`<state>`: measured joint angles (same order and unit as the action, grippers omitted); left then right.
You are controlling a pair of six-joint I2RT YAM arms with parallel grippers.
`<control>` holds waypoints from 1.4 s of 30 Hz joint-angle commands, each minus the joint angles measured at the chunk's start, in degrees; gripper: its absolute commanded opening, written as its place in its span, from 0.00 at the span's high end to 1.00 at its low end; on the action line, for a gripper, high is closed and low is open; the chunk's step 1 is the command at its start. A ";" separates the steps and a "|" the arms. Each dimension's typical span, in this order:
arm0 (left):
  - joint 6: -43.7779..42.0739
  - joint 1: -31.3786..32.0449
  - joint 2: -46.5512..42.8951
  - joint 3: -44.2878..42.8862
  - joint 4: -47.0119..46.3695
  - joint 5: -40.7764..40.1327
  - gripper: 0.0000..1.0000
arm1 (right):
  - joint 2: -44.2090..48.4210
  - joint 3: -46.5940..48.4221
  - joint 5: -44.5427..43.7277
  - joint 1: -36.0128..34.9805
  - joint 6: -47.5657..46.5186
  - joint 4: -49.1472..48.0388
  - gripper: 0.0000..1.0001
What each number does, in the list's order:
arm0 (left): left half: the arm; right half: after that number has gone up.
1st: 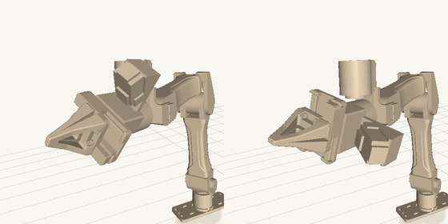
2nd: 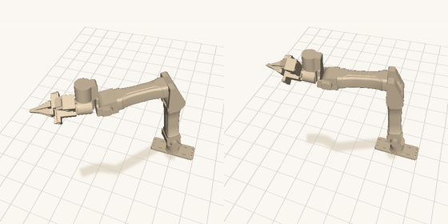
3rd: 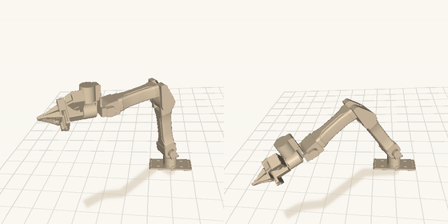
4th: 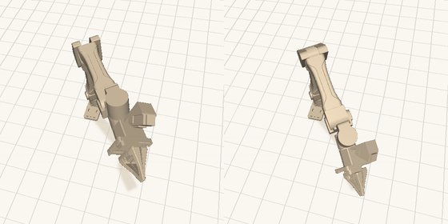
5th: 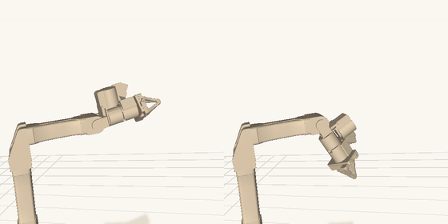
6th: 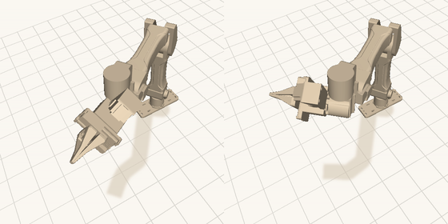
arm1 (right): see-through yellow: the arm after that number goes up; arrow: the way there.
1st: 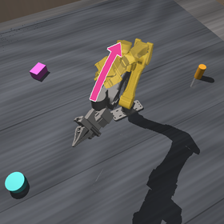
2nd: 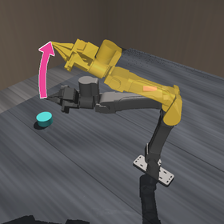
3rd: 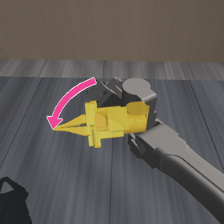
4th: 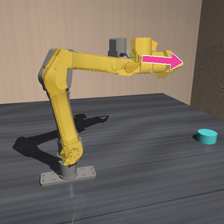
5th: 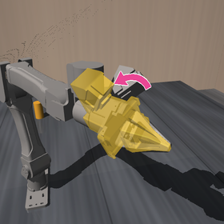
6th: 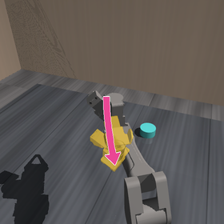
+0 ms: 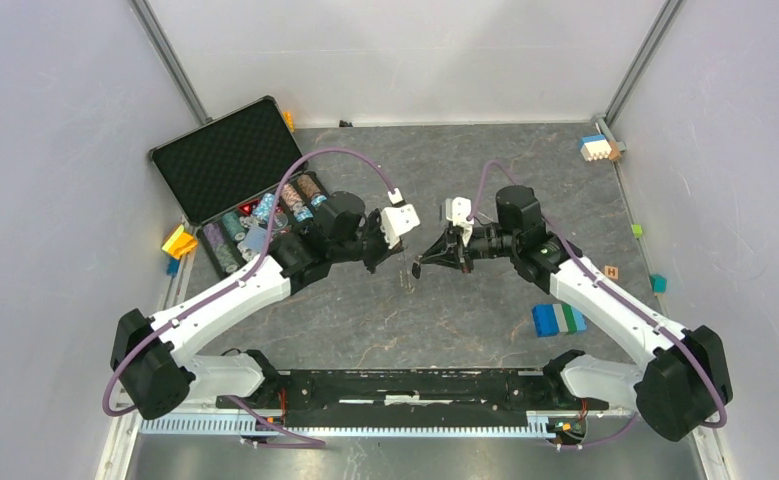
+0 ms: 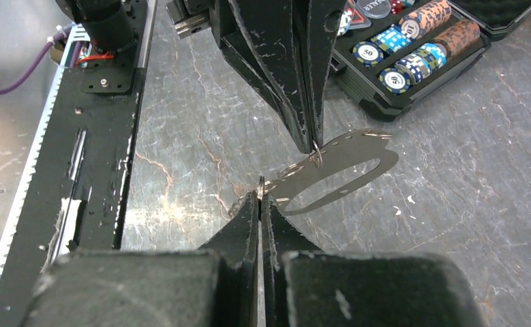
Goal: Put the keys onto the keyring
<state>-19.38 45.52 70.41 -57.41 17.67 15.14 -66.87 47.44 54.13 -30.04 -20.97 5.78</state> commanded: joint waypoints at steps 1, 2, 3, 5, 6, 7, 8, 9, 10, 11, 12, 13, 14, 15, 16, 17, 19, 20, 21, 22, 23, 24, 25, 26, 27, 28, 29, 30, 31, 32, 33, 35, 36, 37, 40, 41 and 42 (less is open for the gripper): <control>4.72 0.76 -0.47 -0.63 -4.15 -1.40 0.98 | -0.54 -1.53 0.77 -0.45 5.33 -7.98 1.00; 4.63 0.88 -0.61 -0.44 -4.42 -0.94 0.98 | -0.60 -1.63 0.57 -0.42 5.50 -8.32 1.00; 4.39 0.98 -0.76 -0.27 -4.47 -0.10 0.98 | -0.92 -1.65 0.44 -0.45 5.59 -8.46 1.00; 3.73 1.31 -1.13 0.61 -5.11 1.22 0.98 | -1.38 -1.64 0.19 -0.45 6.06 -9.04 1.00; 3.27 1.37 -1.37 1.04 -5.55 1.70 0.98 | -1.63 -1.73 -0.03 -0.43 6.33 -9.31 1.00; 2.84 1.46 -1.55 1.59 -6.07 1.99 0.98 | -1.86 -1.82 -0.16 -0.45 6.58 -9.54 1.00; 2.56 1.57 -1.71 1.98 -6.51 1.93 0.98 | -2.09 -1.83 -0.38 -0.46 6.85 -9.64 1.00; 2.18 1.59 -1.92 2.35 -6.75 2.00 0.98 | -2.20 -1.83 -0.58 -0.46 7.03 -9.69 1.00; 1.92 1.65 -1.99 2.67 -7.03 2.00 0.98 | -2.38 -1.82 -0.88 -0.46 7.13 -9.82 1.00; 1.64 1.68 -2.22 3.03 -7.32 2.05 0.98 | -2.51 -1.69 -1.14 -0.46 7.46 -9.98 1.00; 1.35 1.71 -2.49 3.32 -7.59 2.05 0.98 | -2.60 -1.63 -1.38 -0.41 7.61 -10.00 1.00; 1.19 1.77 -2.68 3.59 -7.85 1.96 0.98 | -2.81 -1.49 -1.52 -0.45 7.76 -9.91 1.00; 0.94 1.75 -2.93 3.83 -8.07 1.96 0.98 | -3.09 -1.34 -1.57 -0.48 7.87 -9.83 1.00; 0.71 1.76 -3.07 4.00 -8.24 2.01 0.98 | -3.33 -1.30 -1.77 -0.45 7.88 -9.74 1.00; 0.54 1.84 -3.24 4.12 -8.35 2.24 0.98 | -3.58 -1.30 -2.07 -0.46 7.96 -9.73 1.00; 0.51 1.85 -3.28 4.21 -8.35 2.35 0.98 | -3.86 -1.30 -2.18 -0.43 8.05 -9.76 1.00; 0.31 1.85 -3.41 4.30 -8.42 2.44 0.98 | -4.44 -1.30 -2.02 -0.45 8.42 -9.90 1.00; 0.29 1.89 -3.50 4.32 -8.44 2.37 0.98 | -4.61 -1.30 -2.01 -0.46 8.49 -10.00 1.00; 0.31 1.94 -3.60 4.37 -8.52 2.33 0.98 | -4.80 -1.27 -2.01 -0.49 8.49 -10.00 1.00; 0.37 1.92 -3.58 4.35 -8.59 2.25 0.98 | -4.99 -1.36 -2.01 -0.45 8.49 -10.00 1.00; 0.34 1.94 -3.58 4.32 -8.60 2.18 0.98 | -5.13 -1.39 -2.01 -0.45 8.57 -10.07 1.00; 0.41 1.93 -3.57 4.23 -8.61 2.18 0.98 | -5.18 -1.39 -1.85 -0.43 8.73 -10.15 1.00; 0.49 1.92 -3.61 4.23 -8.57 2.16 0.98 | -5.25 -1.39 -1.55 -0.47 8.84 -10.17 1.00; 0.50 1.94 -3.49 4.23 -8.61 1.99 0.98 | -5.14 -1.46 -1.29 -0.38 8.97 -10.34 1.00; 0.57 1.94 -3.44 4.15 -8.62 1.94 0.98 | -5.16 -1.48 -0.91 -0.43 9.10 -10.51 1.00; 0.57 1.93 -3.36 4.15 -8.62 1.88 0.98 | -5.09 -1.52 -0.87 -0.52 9.24 -10.68 1.00; 0.55 1.92 -3.33 4.15 -8.62 1.87 0.98 | -4.98 -1.65 -0.95 -0.54 9.36 -10.79 1.00; 0.51 1.96 -3.28 4.15 -8.62 1.91 0.98 | -4.96 -1.65 -0.95 -0.54 9.37 -10.80 1.00; 0.59 1.99 -3.26 4.22 -8.62 2.07 0.98 | -4.96 -1.64 -0.88 -0.54 9.44 -10.87 1.00; 0.48 2.00 -3.20 4.23 -8.62 2.00 0.98 | -4.98 -1.65 -0.85 -0.54 9.62 -10.96 1.00; 0.52 2.03 -3.10 4.15 -8.62 2.03 0.98 | -4.94 -1.65 -0.63 -0.50 9.72 -11.05 1.00; 0.52 2.03 -2.93 4.18 -8.64 1.92 0.98 | -4.98 -1.57 -0.30 -0.50 9.81 -11.22 1.00; 0.48 2.02 -2.89 4.20 -8.62 1.92 0.98 | -5.00 -1.63 -0.13 -0.61 9.75 -11.23 1.00; 0.53 2.12 -2.81 4.18 -8.62 2.03 0.98 | -5.01 -1.65 0.13 -0.63 9.66 -11.21 1.00; 0.32 2.12 -2.76 4.23 -8.57 2.15 0.98 | -4.77 -1.82 0.34 -0.65 9.09 -11.08 1.00; 0.25 2.08 -2.77 4.30 -8.62 2.26 0.98 | -4.65 -1.83 0.45 -0.69 8.87 -10.93 1.00; 0.18 2.10 -2.75 4.36 -8.61 2.48 0.98 | -4.52 -1.81 0.47 -0.65 8.40 -10.73 1.00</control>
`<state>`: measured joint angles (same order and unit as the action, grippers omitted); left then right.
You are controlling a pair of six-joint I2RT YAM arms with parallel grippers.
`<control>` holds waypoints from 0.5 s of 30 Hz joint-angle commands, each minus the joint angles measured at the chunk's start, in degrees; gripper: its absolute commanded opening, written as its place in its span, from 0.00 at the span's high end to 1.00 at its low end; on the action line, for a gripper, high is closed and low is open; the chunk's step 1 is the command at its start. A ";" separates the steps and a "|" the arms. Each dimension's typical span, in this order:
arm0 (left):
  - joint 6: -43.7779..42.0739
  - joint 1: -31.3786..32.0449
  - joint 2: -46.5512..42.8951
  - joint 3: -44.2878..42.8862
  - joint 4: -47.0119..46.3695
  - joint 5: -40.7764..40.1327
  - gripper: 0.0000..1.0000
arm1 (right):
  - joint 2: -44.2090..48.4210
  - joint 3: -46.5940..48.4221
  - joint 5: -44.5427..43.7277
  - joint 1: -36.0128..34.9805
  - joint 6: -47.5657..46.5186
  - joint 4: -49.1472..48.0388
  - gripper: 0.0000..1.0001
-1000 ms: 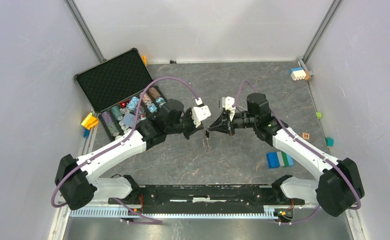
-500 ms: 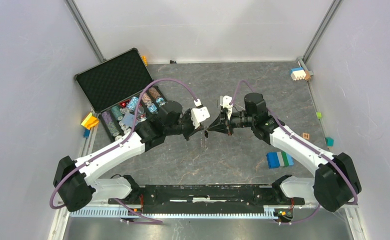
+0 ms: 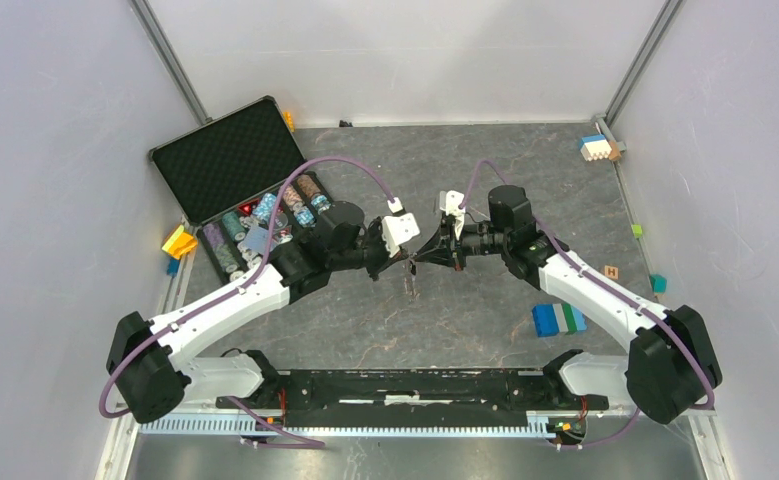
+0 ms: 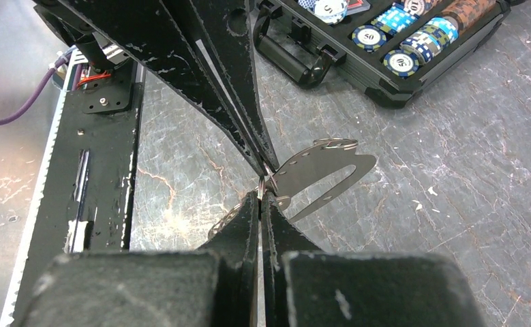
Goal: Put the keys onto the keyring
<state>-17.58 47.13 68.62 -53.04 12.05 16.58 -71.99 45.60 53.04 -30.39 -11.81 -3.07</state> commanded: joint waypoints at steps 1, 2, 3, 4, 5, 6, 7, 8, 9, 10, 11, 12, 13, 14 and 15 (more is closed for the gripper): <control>-1.71 0.49 -0.96 0.16 -3.17 1.18 0.98 | 0.67 0.01 1.65 -0.33 -1.07 -1.62 1.00; -1.73 0.50 -1.01 0.30 -3.35 1.39 0.98 | 0.87 -0.06 1.56 -0.33 -1.35 -1.46 1.00; -1.78 0.46 -1.06 0.38 -3.35 1.58 0.98 | 1.08 -0.08 1.30 -0.29 -1.58 -1.29 1.00; -1.90 0.50 -1.12 0.55 -3.37 1.92 0.98 | 1.29 -0.07 1.07 -0.33 -1.71 -1.24 1.00; -1.93 0.50 -1.20 0.69 -3.35 2.20 0.98 | 1.45 -0.16 0.94 -0.31 -1.67 -1.24 1.00; -2.08 0.50 -1.29 0.74 -3.33 2.38 0.98 | 1.50 -0.16 0.89 -0.27 -1.64 -1.24 1.00; -2.19 0.50 -1.38 0.83 -3.31 2.51 0.98 | 1.57 -0.12 0.93 -0.28 -1.57 -1.32 1.00; -2.34 0.50 -1.45 0.92 -3.35 2.60 0.98 | 1.58 -0.06 0.93 -0.28 -1.55 -1.32 1.00; -2.43 0.50 -1.47 0.91 -3.35 2.65 0.98 | 1.53 -0.08 0.86 -0.26 -1.47 -1.32 1.00; -2.61 0.50 -1.43 0.97 -3.40 2.76 0.98 | 1.45 -0.06 0.83 -0.26 -1.46 -1.32 1.00; -2.71 0.46 -1.55 1.07 -3.33 2.87 0.98 | 1.43 -0.08 0.76 -0.26 -1.35 -1.32 1.00; -2.65 0.50 -1.62 1.08 -3.35 2.92 0.98 | 1.34 -0.08 0.75 -0.28 -1.28 -1.32 1.00; -2.67 0.46 -1.64 1.09 -3.34 3.02 0.98 | 1.21 -0.08 0.75 -0.27 -1.20 -1.32 1.00; -2.67 0.52 -1.63 1.09 -3.35 3.07 0.98 | 1.15 -0.16 0.84 -0.33 -1.19 -1.37 1.00; -2.69 0.59 -1.68 1.03 -3.34 3.02 0.98 | 0.95 -0.16 1.01 -0.29 -1.03 -1.48 1.00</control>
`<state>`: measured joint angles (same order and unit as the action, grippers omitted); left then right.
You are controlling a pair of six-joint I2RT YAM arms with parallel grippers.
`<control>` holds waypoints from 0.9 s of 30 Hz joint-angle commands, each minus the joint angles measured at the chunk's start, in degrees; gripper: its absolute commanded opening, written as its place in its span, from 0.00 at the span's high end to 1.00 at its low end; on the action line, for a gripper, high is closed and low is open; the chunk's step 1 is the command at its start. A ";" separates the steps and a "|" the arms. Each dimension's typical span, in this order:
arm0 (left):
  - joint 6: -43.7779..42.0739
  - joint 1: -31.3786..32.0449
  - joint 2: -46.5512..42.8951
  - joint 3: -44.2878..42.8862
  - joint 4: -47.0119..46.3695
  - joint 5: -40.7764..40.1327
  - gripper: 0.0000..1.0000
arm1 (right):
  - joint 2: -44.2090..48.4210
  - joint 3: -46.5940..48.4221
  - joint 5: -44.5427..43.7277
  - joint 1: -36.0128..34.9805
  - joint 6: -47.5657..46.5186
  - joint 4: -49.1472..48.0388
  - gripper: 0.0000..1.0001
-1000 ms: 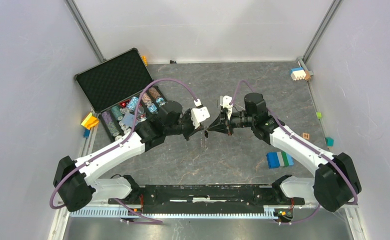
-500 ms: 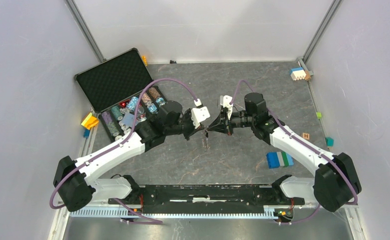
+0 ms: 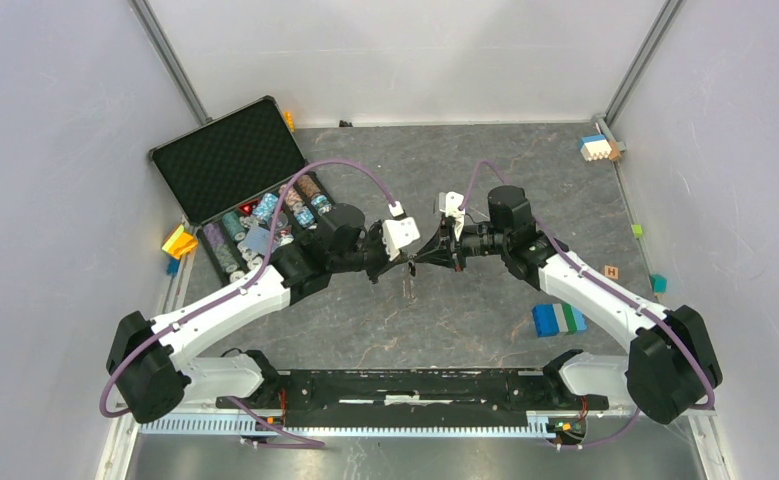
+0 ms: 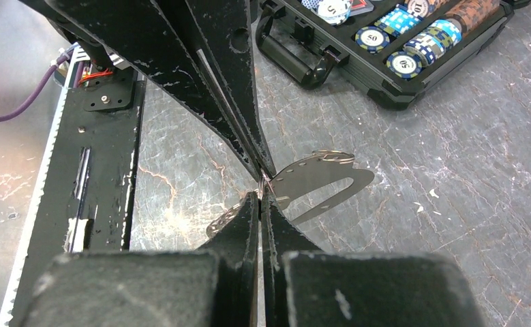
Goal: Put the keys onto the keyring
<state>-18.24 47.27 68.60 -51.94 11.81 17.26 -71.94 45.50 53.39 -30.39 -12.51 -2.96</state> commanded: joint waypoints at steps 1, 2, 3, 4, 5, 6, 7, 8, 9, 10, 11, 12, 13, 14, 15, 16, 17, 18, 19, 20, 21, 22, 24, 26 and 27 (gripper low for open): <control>-2.03 0.45 -1.56 -0.06 -3.10 2.35 0.98 | 0.74 -0.13 0.75 -0.28 -0.11 -1.68 1.00; -2.07 0.46 -1.61 -0.10 -3.10 2.42 0.98 | 0.66 -0.08 0.84 -0.34 0.03 -1.78 1.00; -2.06 0.46 -1.59 -0.10 -3.11 2.50 0.98 | 0.50 -0.14 0.90 -0.31 0.14 -1.87 1.00; -2.06 0.46 -1.61 -0.02 -3.16 2.60 0.98 | 0.42 -0.14 0.85 -0.34 0.27 -1.91 1.00; -2.06 0.46 -1.68 0.00 -3.12 2.74 0.98 | 0.37 -0.19 0.65 -0.33 0.30 -1.96 1.00; -2.02 0.46 -1.78 0.00 -3.11 2.78 0.98 | 0.30 -0.27 0.45 -0.30 0.20 -1.96 1.00; -1.94 0.46 -1.87 0.00 -3.16 2.91 0.98 | 0.29 -0.38 0.28 -0.27 0.21 -2.03 1.00; -1.91 0.46 -1.97 -0.01 -3.20 2.89 0.98 | 0.24 -0.48 0.11 -0.28 0.16 -2.00 1.00; -1.78 0.46 -2.00 0.06 -3.29 3.02 0.98 | 0.21 -0.59 -0.24 -0.26 0.06 -1.97 1.00; -1.67 0.46 -2.07 0.00 -3.31 3.05 0.98 | 0.22 -0.74 -0.70 -0.28 -0.12 -1.88 1.00; -1.45 0.46 -2.13 -0.01 -3.30 2.97 0.98 | 0.12 -0.83 -1.05 -0.27 -0.27 -1.79 1.00; -1.45 0.46 -2.18 -0.02 -3.29 2.97 0.98 | 0.07 -0.83 -1.38 -0.28 -0.43 -1.63 1.00; -1.44 0.44 -2.22 0.00 -3.28 2.87 0.98 | 0.14 -0.93 -1.44 -0.25 -0.57 -1.65 1.00; -1.43 0.46 -2.31 0.08 -3.29 2.92 0.98 | 0.17 -0.98 -1.52 -0.30 -0.58 -1.61 1.00; -1.44 0.46 -2.32 0.09 -3.29 2.89 0.98 | 0.25 -0.87 -1.68 -0.29 -0.75 -1.45 1.00; -1.44 0.46 -2.32 0.17 -3.29 2.87 0.98 | 0.36 -0.89 -1.93 -0.24 -0.76 -1.43 1.00; -1.43 0.46 -2.39 0.15 -3.28 2.87 0.98 | 0.43 -0.84 -2.01 -0.27 -0.76 -1.35 1.00; -1.43 0.46 -2.38 0.13 -3.29 2.87 0.98 | 0.49 -0.85 -2.06 -0.28 -0.76 -1.32 1.00; -1.54 0.46 -2.36 0.24 -3.31 2.87 0.98 | 0.57 -0.76 -2.14 -0.29 -0.84 -1.26 1.00; -1.49 0.45 -2.38 0.26 -3.28 2.95 0.98 | 0.53 -0.74 -2.23 -0.25 -0.85 -1.17 1.00; -1.56 0.46 -2.47 0.26 -3.31 3.10 0.98 | 0.46 -0.76 -2.16 -0.27 -0.85 -1.08 1.00; -1.64 0.46 -2.49 0.34 -3.38 3.09 0.98 | 0.45 -0.76 -1.99 -0.28 -0.87 -1.08 1.00; -1.70 0.46 -2.44 0.31 -3.38 3.13 0.98 | 0.39 -0.59 -1.84 -0.28 -0.85 -1.01 1.00; -1.80 0.46 -2.45 0.43 -3.38 3.30 0.98 | 0.21 -0.42 -1.79 -0.22 -0.85 -0.90 1.00; -1.84 0.45 -2.48 0.42 -3.38 3.39 0.98 | 0.11 -0.41 -1.79 -0.26 -0.85 -0.84 1.00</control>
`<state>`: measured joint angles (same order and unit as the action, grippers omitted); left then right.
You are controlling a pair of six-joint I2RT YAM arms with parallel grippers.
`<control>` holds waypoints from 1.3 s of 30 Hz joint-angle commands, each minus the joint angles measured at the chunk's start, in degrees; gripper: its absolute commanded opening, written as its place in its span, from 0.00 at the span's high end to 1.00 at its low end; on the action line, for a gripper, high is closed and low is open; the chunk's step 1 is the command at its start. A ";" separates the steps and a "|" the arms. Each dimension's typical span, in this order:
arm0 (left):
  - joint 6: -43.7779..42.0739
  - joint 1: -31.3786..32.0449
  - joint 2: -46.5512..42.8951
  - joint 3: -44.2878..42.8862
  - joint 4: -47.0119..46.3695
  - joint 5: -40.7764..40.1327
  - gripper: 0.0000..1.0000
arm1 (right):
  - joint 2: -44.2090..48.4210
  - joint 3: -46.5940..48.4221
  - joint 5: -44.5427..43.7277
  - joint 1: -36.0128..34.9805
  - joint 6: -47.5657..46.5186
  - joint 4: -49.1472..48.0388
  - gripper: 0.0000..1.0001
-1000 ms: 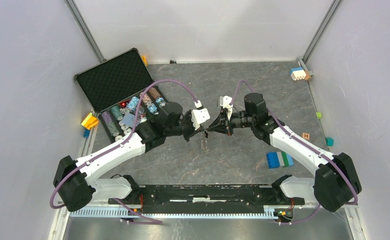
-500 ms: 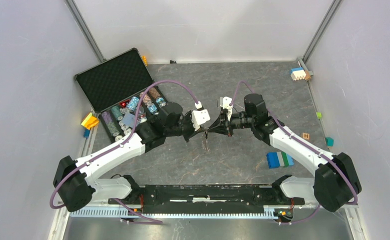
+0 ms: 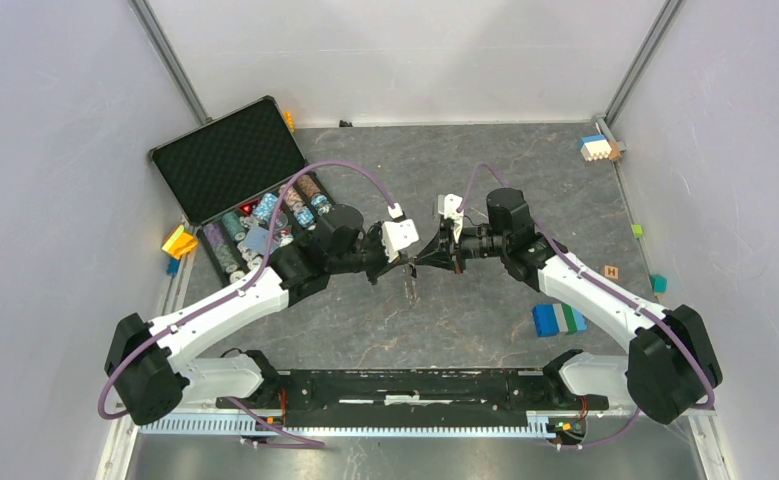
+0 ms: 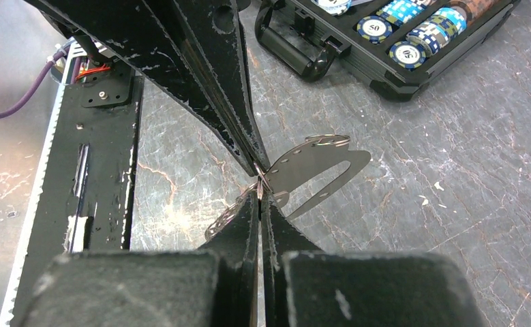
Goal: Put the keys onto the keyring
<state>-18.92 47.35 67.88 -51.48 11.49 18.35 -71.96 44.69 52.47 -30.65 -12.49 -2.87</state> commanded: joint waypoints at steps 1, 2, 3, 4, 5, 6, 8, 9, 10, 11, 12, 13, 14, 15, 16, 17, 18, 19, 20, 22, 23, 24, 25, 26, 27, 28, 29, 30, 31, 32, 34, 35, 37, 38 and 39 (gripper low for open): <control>-1.21 0.37 -1.85 -0.05 -3.05 2.44 0.98 | 0.11 0.40 -0.94 -0.01 -0.91 -0.83 1.00; -1.29 0.36 -1.94 0.06 -3.05 2.60 0.98 | 0.04 0.42 -0.98 -0.01 -1.02 -0.75 1.00; -1.43 0.37 -2.04 0.13 -3.09 2.76 0.98 | 0.07 0.32 -1.05 0.05 -1.09 -0.65 1.00; -1.57 0.37 -2.21 0.37 -3.28 2.89 0.98 | 0.07 0.23 -1.13 0.09 -1.13 -0.64 1.00; -1.64 0.37 -2.33 0.55 -3.49 2.95 0.98 | 0.01 0.23 -1.14 0.08 -1.26 -0.64 1.00; -1.80 0.37 -2.46 0.67 -3.47 3.00 0.98 | 0.07 0.14 -1.18 0.10 -1.35 -0.64 1.00; -1.90 0.37 -2.62 0.90 -3.78 3.13 0.98 | 0.15 -0.04 -1.23 0.16 -1.46 -0.64 1.00; -1.93 0.37 -2.78 1.11 -3.90 3.18 0.98 | 0.15 -0.12 -1.23 0.24 -1.48 -0.64 1.00; -2.07 0.37 -2.86 1.23 -4.10 3.28 0.98 | 0.09 -0.22 -1.23 0.32 -1.48 -0.64 1.00; -2.11 0.37 -3.00 1.34 -4.19 3.40 0.98 | 0.11 -0.29 -1.23 0.33 -1.48 -0.64 1.00; -2.17 0.37 -3.04 1.39 -4.27 3.51 0.98 | 0.07 -0.30 -1.14 0.34 -1.46 -0.64 1.00; -2.20 0.33 -3.08 1.41 -4.28 3.66 0.98 | 0.06 -0.32 -1.14 0.43 -1.48 -0.64 1.00; -2.33 0.37 -3.13 1.47 -4.26 3.87 0.98 | -0.03 -0.31 -1.01 0.42 -1.48 -0.64 1.00; -2.38 0.37 -3.11 1.52 -4.33 4.12 0.98 | -0.15 -0.30 -0.90 0.44 -1.48 -0.64 1.00; -2.50 0.37 -3.25 1.61 -4.35 4.22 0.98 | -0.26 -0.30 -0.73 0.46 -1.47 -0.64 1.00; -2.68 0.37 -3.22 1.72 -4.42 4.40 0.98 | -0.30 -0.30 -0.62 0.43 -1.48 -0.64 1.00; -2.79 0.37 -3.30 1.81 -4.54 4.50 0.98 | -0.33 -0.30 -0.61 0.45 -1.48 -0.64 1.00; -3.00 0.37 -3.36 1.83 -4.51 4.76 0.98 | -0.37 -0.30 -0.57 0.52 -1.48 -0.56 1.00; -3.18 0.37 -3.36 1.91 -4.56 4.89 0.98 | -0.49 -0.31 -0.53 0.52 -1.48 -0.55 1.00; -3.27 0.37 -3.33 2.00 -4.54 5.27 0.98 | -0.47 -0.29 -0.37 0.47 -1.40 -0.55 1.00; -3.33 0.37 -3.29 2.07 -4.50 5.33 0.98 | -0.49 -0.30 -0.33 0.59 -1.40 -0.55 1.00; -3.33 0.37 -3.33 2.09 -4.63 5.46 0.98 | -0.47 -0.22 -0.26 0.60 -1.40 -0.55 1.00; -3.48 0.37 -3.34 2.13 -4.63 5.56 0.98 | -0.46 -0.13 -0.26 0.69 -1.40 -0.48 1.00; -3.61 0.37 -3.36 2.18 -4.64 5.62 0.98 | -0.46 -0.11 -0.26 0.79 -1.40 -0.44 1.00; -3.81 0.37 -3.49 2.31 -4.67 5.80 0.98 | -0.48 -0.13 -0.26 0.86 -1.40 -0.39 1.00; -4.07 0.37 -3.61 2.42 -4.72 5.90 0.98 | -0.50 -0.21 -0.26 0.92 -1.40 -0.45 1.00; -4.31 0.37 -3.74 2.65 -4.87 6.04 0.98 | -0.46 -0.29 -0.22 1.10 -1.40 -0.47 1.00; -4.71 0.37 -3.88 2.97 -5.01 6.29 0.98 | -0.43 -0.30 -0.17 1.25 -1.40 -0.47 1.00; -5.04 0.37 -4.04 3.33 -5.15 6.52 0.98 | -0.38 -0.30 -0.09 1.34 -1.32 -0.47 1.00; -5.27 0.37 -4.13 3.55 -5.25 6.88 0.98 | -0.46 -0.30 0.14 1.46 -1.23 -0.46 1.00; -6.01 0.37 -4.38 3.98 -5.28 7.87 0.98 | -0.47 -0.21 0.52 1.65 -1.13 -0.47 1.00; -6.47 0.37 -4.56 4.23 -5.21 8.30 0.98 | -0.56 -0.21 0.66 1.65 -1.01 -0.47 1.00; -6.90 0.31 -4.71 4.46 -5.29 9.15 0.98 | -0.82 -0.21 1.01 1.84 -0.96 -0.38 1.00; -7.17 0.35 -4.76 4.59 -5.33 9.38 0.98 | -0.86 -0.30 1.07 1.76 -0.96 -0.38 1.00; -7.27 0.37 -4.74 4.63 -5.21 9.55 0.98 | -1.00 -0.26 1.30 1.84 -0.87 -0.38 1.00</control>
<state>-23.53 47.33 65.08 -47.24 7.99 22.68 -72.20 44.38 55.07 -30.04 -13.19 -1.83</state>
